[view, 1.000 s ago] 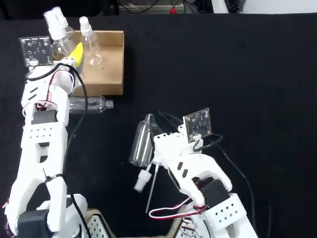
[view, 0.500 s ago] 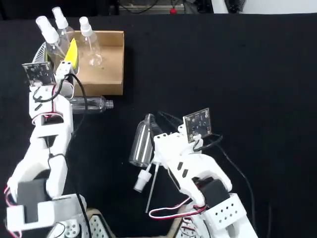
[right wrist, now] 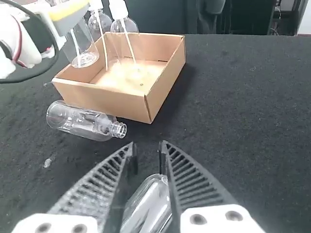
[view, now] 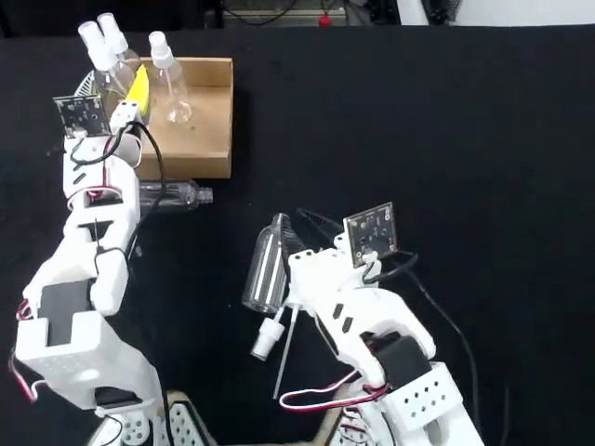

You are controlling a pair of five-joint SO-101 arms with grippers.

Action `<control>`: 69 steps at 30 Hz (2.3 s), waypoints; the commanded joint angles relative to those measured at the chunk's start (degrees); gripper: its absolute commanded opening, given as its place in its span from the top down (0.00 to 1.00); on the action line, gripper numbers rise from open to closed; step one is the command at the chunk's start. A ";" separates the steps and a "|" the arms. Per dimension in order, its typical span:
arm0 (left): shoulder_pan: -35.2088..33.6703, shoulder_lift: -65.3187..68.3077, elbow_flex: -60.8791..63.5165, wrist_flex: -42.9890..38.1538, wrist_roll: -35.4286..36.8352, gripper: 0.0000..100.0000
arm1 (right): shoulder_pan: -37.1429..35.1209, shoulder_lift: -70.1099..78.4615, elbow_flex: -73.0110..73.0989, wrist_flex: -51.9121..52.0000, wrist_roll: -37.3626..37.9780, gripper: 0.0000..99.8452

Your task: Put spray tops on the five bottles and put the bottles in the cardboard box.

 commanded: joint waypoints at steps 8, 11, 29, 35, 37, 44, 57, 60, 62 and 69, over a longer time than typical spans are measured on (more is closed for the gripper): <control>-1.01 2.37 -2.24 -10.90 0.62 0.75 | 1.14 -0.92 -0.31 -1.32 -0.26 0.92; -1.19 5.01 -4.26 -10.90 0.62 0.75 | 1.14 -0.92 -0.31 -1.32 -0.26 0.92; -1.98 13.01 -11.12 -10.90 0.62 0.75 | 1.05 -1.01 0.57 -1.58 -0.44 0.92; -1.98 13.01 -11.12 -10.90 0.62 0.75 | 1.05 -1.01 0.84 -1.58 -0.53 0.92; -1.89 13.01 -11.12 -10.90 0.62 0.75 | 1.05 -1.01 0.84 -1.58 -0.53 0.92; -1.98 13.10 -10.86 -10.90 0.62 0.75 | 1.05 -1.01 0.84 -1.58 -0.53 0.92; -2.77 22.15 -15.43 -17.67 0.44 0.75 | 1.05 -1.01 0.75 -1.58 -0.53 0.92; -2.86 24.00 -15.43 -18.90 0.62 0.75 | 1.05 -1.01 0.75 -1.58 -0.53 0.92; -2.86 24.88 -15.52 -18.90 0.62 0.75 | 1.05 -1.01 0.75 -1.58 -0.53 0.92; -2.95 27.96 -20.09 -18.55 0.62 0.75 | 1.05 -1.01 0.66 -1.58 -0.53 0.92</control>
